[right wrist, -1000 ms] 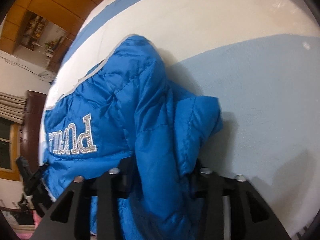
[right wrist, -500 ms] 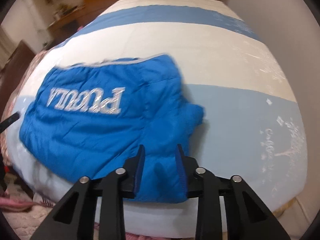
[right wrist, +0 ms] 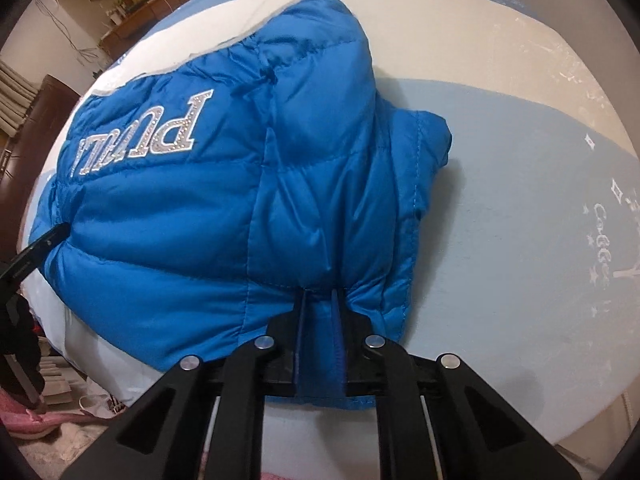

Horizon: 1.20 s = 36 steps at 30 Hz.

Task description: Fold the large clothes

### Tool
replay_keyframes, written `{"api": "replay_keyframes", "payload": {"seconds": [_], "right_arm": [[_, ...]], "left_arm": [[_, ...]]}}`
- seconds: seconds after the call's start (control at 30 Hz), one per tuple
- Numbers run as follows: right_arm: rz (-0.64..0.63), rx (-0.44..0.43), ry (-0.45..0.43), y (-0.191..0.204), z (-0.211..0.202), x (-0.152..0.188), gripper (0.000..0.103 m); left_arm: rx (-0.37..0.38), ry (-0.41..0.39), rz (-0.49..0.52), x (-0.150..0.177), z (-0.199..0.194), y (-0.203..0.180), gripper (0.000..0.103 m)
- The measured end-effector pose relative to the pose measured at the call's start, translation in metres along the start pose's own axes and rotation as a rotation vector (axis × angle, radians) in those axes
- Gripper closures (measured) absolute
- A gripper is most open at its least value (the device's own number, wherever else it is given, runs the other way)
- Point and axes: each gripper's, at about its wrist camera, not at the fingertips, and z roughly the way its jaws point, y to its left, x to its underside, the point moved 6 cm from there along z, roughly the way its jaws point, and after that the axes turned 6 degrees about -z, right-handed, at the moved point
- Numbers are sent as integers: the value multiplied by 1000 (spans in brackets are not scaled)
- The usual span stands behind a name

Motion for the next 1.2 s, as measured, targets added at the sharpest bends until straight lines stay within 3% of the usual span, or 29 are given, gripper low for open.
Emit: {"api": "replay_keyframes", "payload": {"seconds": [0.1, 0.33, 0.7, 1.2], "right_arm": [[13, -20, -16, -3, -10, -4, 92], [-16, -42, -78, -10, -51, -10, 88], [-42, -34, 11, -6, -14, -6, 92], [-39, -41, 46, -4, 2, -8, 93]], "left_arm": [[-30, 11, -20, -5, -6, -3, 64], [5, 8, -9, 1, -38, -30, 61], [0, 43, 8, 14, -22, -51, 60], [2, 49, -6, 14, -13, -49, 57]]}}
